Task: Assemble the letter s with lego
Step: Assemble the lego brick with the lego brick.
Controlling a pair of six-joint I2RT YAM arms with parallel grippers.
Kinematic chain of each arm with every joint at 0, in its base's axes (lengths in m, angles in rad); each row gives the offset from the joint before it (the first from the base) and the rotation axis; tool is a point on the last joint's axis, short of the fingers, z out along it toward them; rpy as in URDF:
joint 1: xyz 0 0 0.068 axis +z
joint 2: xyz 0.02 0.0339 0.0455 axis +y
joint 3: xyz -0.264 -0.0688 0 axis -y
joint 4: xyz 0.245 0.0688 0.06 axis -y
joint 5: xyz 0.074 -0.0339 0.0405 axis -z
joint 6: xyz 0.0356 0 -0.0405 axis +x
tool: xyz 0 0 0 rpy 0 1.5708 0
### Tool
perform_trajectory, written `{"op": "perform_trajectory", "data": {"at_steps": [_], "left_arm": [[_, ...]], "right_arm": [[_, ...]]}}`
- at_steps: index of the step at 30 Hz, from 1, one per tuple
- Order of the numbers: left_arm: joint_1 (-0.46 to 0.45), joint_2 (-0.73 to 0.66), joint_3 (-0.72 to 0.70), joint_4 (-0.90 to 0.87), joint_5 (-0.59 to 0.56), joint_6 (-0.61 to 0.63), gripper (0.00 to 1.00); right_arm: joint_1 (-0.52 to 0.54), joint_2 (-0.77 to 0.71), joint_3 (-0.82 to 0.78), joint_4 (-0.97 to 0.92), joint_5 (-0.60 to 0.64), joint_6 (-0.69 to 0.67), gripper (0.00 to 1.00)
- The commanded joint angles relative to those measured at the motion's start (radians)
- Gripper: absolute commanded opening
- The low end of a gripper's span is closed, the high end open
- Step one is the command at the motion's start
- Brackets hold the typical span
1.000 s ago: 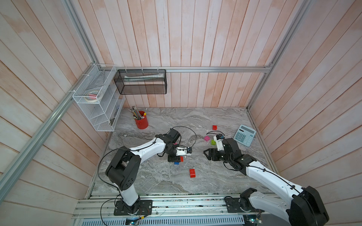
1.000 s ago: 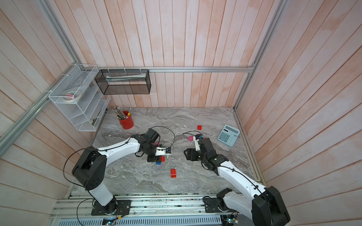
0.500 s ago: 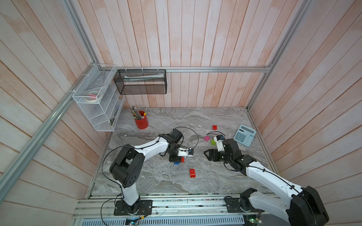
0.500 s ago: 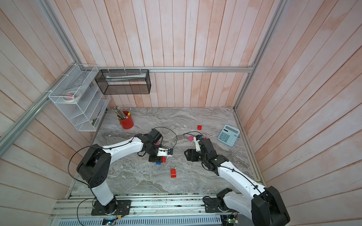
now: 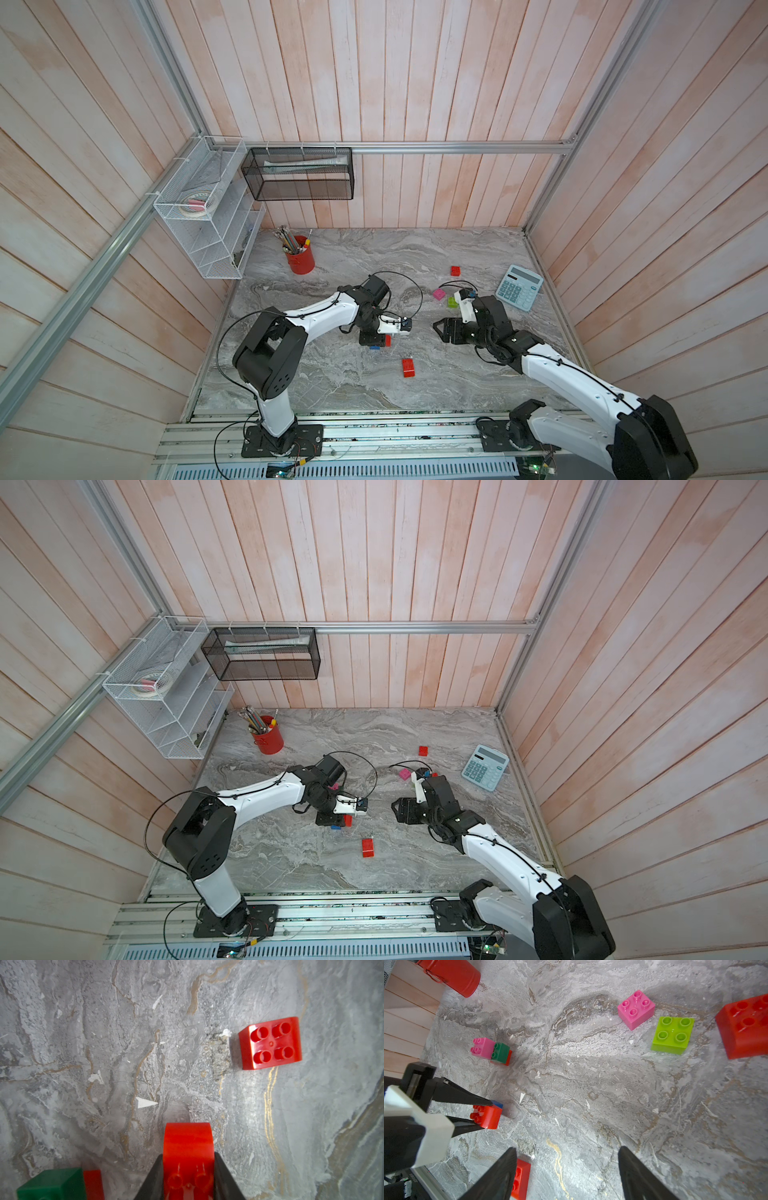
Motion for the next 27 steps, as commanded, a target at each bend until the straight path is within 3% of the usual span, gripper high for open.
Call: {"op": "perform_trajectory", "data": {"at_steps": [1, 15, 27], "left_arm": [[-0.004, 0.016, -0.039, -0.003, -0.023, 0.019, 0.2], [-0.007, 0.004, -0.105, 0.025, -0.081, 0.026, 0.19], [-0.013, 0.068, -0.061, 0.035, -0.037, -0.051, 0.19]], "right_arm": [[-0.005, -0.015, -0.016, 0.009, -0.015, -0.004, 0.78], [-0.009, -0.031, -0.04, 0.014, -0.026, 0.001, 0.78], [-0.016, -0.021, -0.033, 0.021, -0.048, 0.001, 0.78]]}}
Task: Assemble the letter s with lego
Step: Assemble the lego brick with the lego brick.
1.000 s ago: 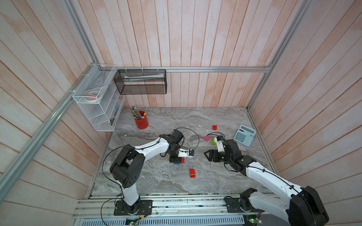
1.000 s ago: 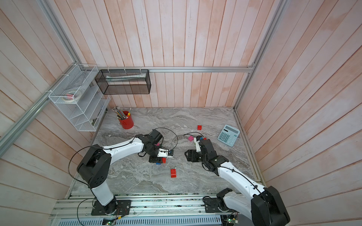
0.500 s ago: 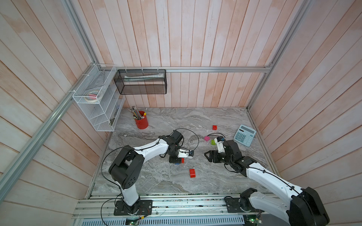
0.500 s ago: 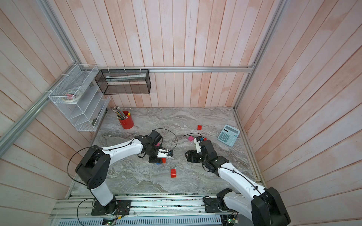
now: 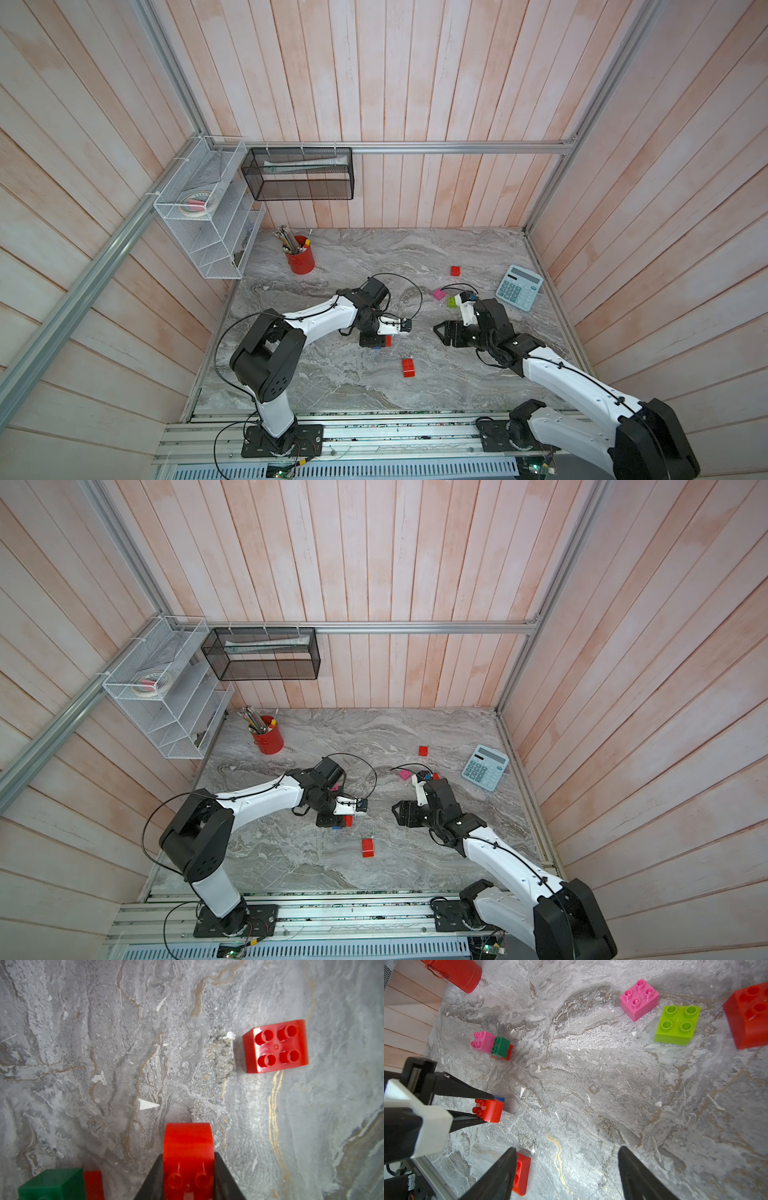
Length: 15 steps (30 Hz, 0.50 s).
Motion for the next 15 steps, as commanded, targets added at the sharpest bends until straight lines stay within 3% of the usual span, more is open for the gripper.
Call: {"op": "perform_trajectory", "data": {"at_steps": [1, 13, 15], "left_arm": [[-0.008, 0.077, -0.023, -0.028, -0.033, -0.027, 0.19], [-0.011, 0.066, -0.041, 0.005, -0.045, -0.045, 0.18], [-0.011, 0.062, -0.022, -0.004, -0.04, -0.051, 0.22]], "right_arm": [[-0.009, -0.003, 0.0, 0.007, -0.02, 0.0, 0.78], [-0.016, -0.005, 0.002, 0.012, -0.032, 0.001, 0.78], [-0.017, -0.004, 0.007, 0.008, -0.035, -0.001, 0.78]]}}
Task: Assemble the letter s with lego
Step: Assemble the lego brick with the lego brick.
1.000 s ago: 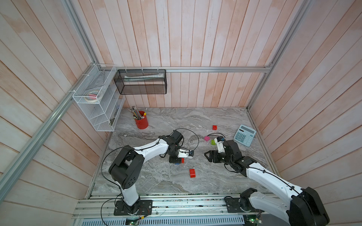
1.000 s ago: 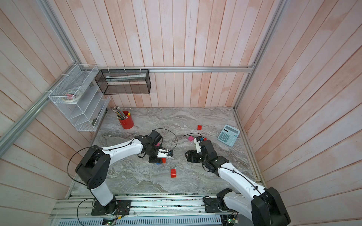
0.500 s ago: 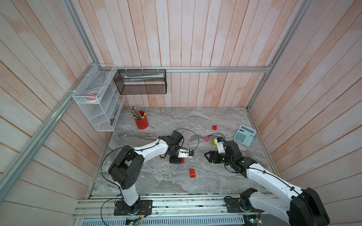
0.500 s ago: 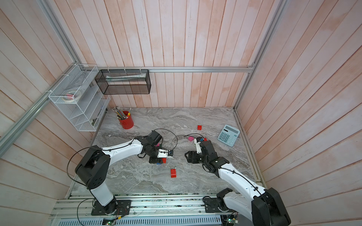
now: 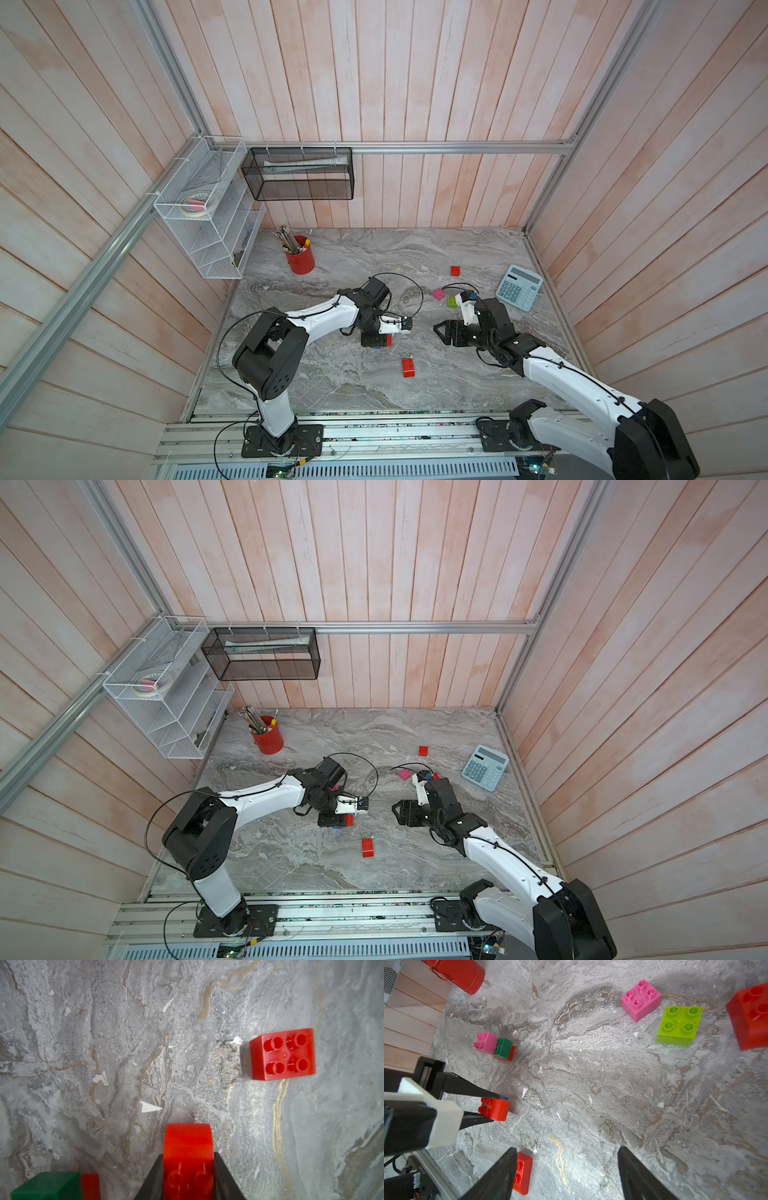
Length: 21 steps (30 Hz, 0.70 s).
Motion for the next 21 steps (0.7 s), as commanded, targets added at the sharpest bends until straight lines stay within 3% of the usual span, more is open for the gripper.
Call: {"op": "perform_trajectory", "data": {"at_steps": [1, 13, 21], "left_arm": [[-0.01, 0.05, -0.015, -0.014, -0.043, -0.015, 0.27], [-0.008, -0.012, 0.028, 0.0, -0.026, -0.036, 0.51], [0.007, -0.057, -0.021, 0.014, -0.035, -0.037, 0.54]], "right_arm": [[-0.006, -0.006, 0.01, 0.003, -0.017, -0.003, 0.78], [-0.006, -0.021, 0.029, -0.013, -0.019, -0.015, 0.78], [-0.007, -0.029, 0.024, -0.011, -0.024, -0.015, 0.77]]}}
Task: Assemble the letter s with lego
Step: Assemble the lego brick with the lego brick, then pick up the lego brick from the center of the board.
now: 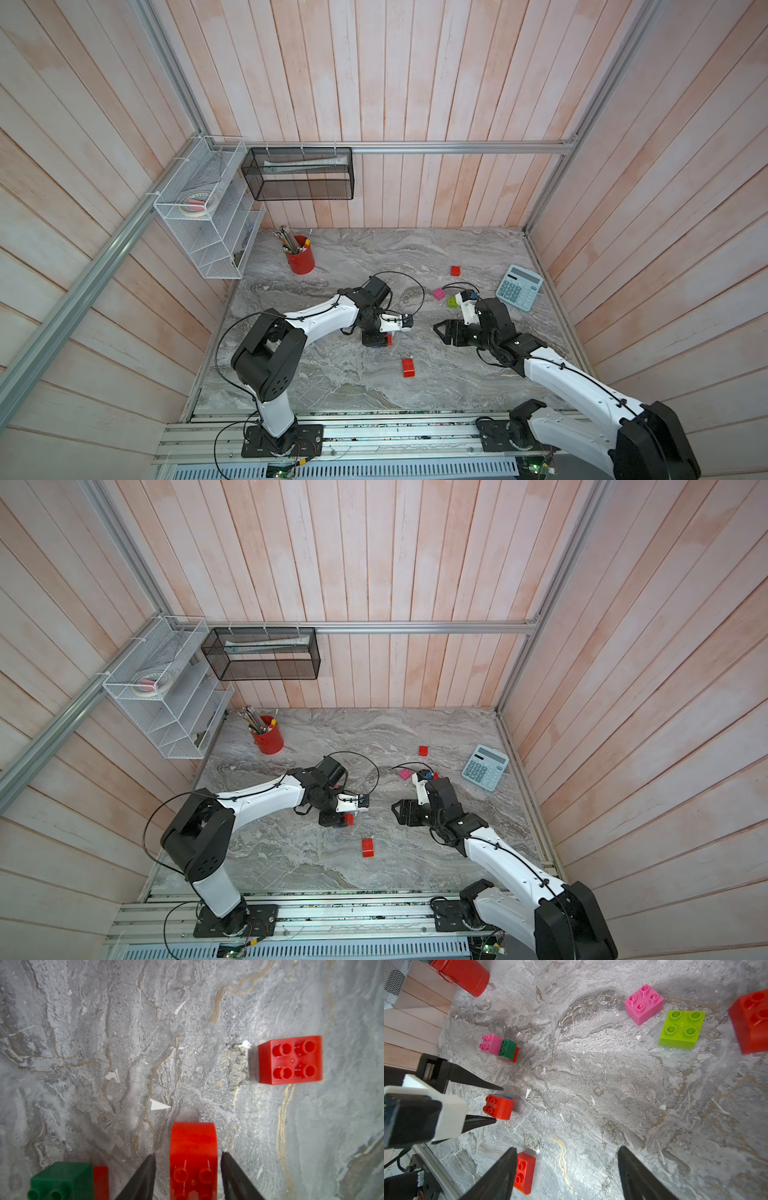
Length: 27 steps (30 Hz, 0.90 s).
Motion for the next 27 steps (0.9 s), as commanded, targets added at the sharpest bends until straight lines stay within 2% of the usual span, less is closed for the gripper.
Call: {"op": "perform_trajectory", "data": {"at_steps": [1, 12, 27], "left_arm": [[0.014, -0.039, -0.035, 0.011, -0.009, -0.002, 0.54], [0.032, -0.061, -0.126, 0.081, 0.006, 0.011, 0.53], [0.043, -0.041, -0.147, 0.111, -0.014, 0.02, 0.42]], "right_arm": [[-0.006, -0.018, 0.019, -0.011, -0.018, -0.012, 0.77], [-0.006, -0.024, 0.008, -0.001, -0.028, -0.001, 0.77], [-0.006, -0.017, 0.008, 0.005, -0.039, -0.001, 0.77]]}}
